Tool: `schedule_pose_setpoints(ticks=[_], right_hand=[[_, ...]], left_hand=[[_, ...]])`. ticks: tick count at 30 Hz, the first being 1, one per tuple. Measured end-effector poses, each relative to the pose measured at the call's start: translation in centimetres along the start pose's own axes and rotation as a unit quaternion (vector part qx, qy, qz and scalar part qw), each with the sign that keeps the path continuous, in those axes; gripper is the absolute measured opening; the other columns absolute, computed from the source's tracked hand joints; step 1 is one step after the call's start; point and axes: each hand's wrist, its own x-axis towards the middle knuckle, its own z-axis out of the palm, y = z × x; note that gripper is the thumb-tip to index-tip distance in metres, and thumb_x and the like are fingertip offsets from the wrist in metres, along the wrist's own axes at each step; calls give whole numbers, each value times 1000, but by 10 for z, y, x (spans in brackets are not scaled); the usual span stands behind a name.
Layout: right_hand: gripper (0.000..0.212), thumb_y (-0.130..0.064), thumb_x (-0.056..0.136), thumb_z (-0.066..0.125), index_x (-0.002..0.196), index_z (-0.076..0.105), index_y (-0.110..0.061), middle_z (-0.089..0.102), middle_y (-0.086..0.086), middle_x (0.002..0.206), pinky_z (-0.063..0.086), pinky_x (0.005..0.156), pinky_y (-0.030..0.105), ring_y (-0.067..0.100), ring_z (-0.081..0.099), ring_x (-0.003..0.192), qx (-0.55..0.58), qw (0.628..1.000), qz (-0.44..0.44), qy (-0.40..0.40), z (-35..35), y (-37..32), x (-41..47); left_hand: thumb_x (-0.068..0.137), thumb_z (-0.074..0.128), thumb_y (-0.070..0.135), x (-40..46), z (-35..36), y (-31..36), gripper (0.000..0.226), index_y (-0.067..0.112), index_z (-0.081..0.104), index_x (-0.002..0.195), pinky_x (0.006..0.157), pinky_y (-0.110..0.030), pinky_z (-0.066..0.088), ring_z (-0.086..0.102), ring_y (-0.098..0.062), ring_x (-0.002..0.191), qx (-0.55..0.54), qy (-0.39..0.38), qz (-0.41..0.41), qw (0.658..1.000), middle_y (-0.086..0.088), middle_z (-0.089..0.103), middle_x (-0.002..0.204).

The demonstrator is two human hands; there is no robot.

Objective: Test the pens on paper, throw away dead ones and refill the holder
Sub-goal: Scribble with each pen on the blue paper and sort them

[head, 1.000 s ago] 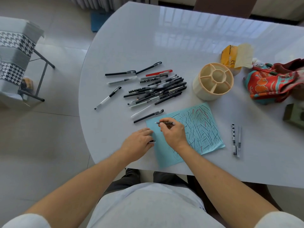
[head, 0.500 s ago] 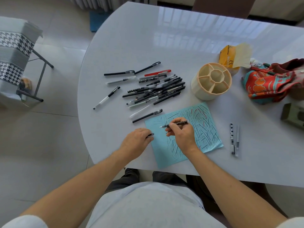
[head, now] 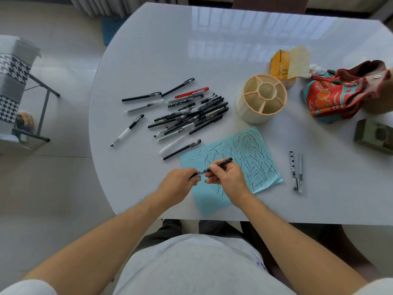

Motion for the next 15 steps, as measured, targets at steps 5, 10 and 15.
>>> schedule_pose_setpoints(ticks=[5, 10, 15], right_hand=[[13, -14, 103, 60, 97, 66, -4, 75, 13, 78, 63, 72, 38, 24, 71, 64, 13, 999, 12, 30, -4, 7, -7], [14, -16, 103, 61, 98, 66, -4, 76, 17, 91, 63, 71, 36, 22, 71, 74, -24, 997, 30, 62, -51, -13, 7], [18, -22, 103, 50, 114, 57, -9, 68, 17, 113, 52, 84, 44, 35, 66, 98, -458, 868, 55, 183, -151, -37, 36]], left_hand=[[98, 53, 28, 5, 6, 13, 20, 18, 63, 84, 65, -30, 53, 64, -5, 61, -21, -22, 0, 1000, 10, 67, 71], [92, 64, 47, 14, 10, 11, 27, 30, 66, 112, 83, -27, 51, 61, -2, 92, -6, -14, 23, 1000, 17, 68, 100], [89, 70, 27, 6, 5, -20, 38, 22, 63, 126, 103, -34, 43, 48, -19, 126, 111, 40, 57, 991, 6, 58, 132]])
